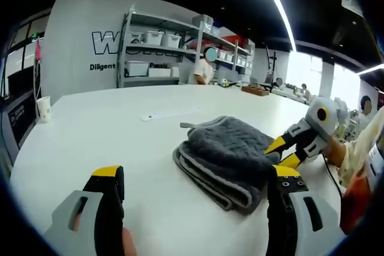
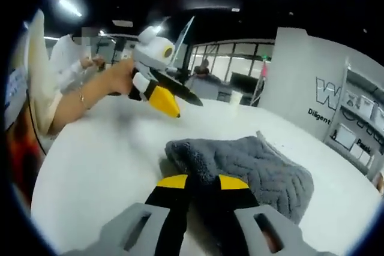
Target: Open the folded towel by lifting each exposed corner and separating the folded layers until the towel lies flat within the target outline without major curled edges
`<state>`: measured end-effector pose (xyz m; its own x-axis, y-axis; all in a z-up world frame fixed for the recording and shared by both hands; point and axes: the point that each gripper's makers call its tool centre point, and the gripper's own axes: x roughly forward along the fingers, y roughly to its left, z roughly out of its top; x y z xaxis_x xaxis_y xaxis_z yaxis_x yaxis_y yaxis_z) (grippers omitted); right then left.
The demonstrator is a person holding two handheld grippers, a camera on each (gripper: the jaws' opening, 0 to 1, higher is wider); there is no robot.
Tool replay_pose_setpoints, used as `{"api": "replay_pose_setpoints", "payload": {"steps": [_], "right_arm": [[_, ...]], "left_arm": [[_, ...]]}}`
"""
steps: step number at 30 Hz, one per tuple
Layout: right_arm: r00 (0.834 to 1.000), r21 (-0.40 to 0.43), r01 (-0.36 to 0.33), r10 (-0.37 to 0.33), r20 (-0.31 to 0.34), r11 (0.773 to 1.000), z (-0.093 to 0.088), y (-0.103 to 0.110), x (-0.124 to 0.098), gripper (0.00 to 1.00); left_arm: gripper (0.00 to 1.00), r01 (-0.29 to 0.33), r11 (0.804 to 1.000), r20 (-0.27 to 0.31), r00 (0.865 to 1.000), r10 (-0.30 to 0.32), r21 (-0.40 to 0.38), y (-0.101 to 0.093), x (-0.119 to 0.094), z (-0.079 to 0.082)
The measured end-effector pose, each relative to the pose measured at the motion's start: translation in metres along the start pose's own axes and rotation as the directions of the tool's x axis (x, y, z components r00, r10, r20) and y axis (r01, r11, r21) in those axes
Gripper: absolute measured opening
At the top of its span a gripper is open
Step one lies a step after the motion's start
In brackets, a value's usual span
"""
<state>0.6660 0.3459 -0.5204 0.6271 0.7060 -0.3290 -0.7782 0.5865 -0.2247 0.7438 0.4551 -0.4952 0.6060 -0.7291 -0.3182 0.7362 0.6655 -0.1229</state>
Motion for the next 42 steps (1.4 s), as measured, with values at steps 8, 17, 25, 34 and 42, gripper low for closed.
{"api": "replay_pose_setpoints", "payload": {"steps": [8, 17, 25, 34, 42], "right_arm": [[0.999, 0.073, 0.008, -0.011, 0.041, 0.997, 0.007, -0.006, -0.005, 0.04], [0.972, 0.124, 0.126, -0.148, 0.181, 0.984, 0.037, -0.035, -0.027, 0.03], [0.923, 0.175, 0.263, -0.3, 0.242, 0.949, 0.05, -0.068, -0.054, 0.02], [0.856, 0.16, 0.433, -0.461, 0.235, 0.887, 0.05, -0.104, -0.084, 0.02], [0.806, 0.197, 0.53, -0.563, 0.186, 0.825, 0.038, -0.128, -0.103, 0.02]], "left_arm": [[0.98, -0.001, 1.0, -0.004, 1.0, 0.001, 0.0, 0.0, 0.0, 0.0], [0.98, -0.004, 1.0, -0.008, 1.0, 0.004, -0.002, 0.003, 0.0, 0.0], [0.98, -0.004, 1.0, -0.011, 1.0, 0.004, -0.003, 0.003, 0.0, -0.001], [0.98, -0.004, 1.0, -0.013, 1.0, 0.004, -0.005, 0.004, 0.0, -0.001], [0.98, -0.006, 1.0, -0.017, 1.0, 0.006, -0.004, 0.004, 0.0, -0.002]]}}
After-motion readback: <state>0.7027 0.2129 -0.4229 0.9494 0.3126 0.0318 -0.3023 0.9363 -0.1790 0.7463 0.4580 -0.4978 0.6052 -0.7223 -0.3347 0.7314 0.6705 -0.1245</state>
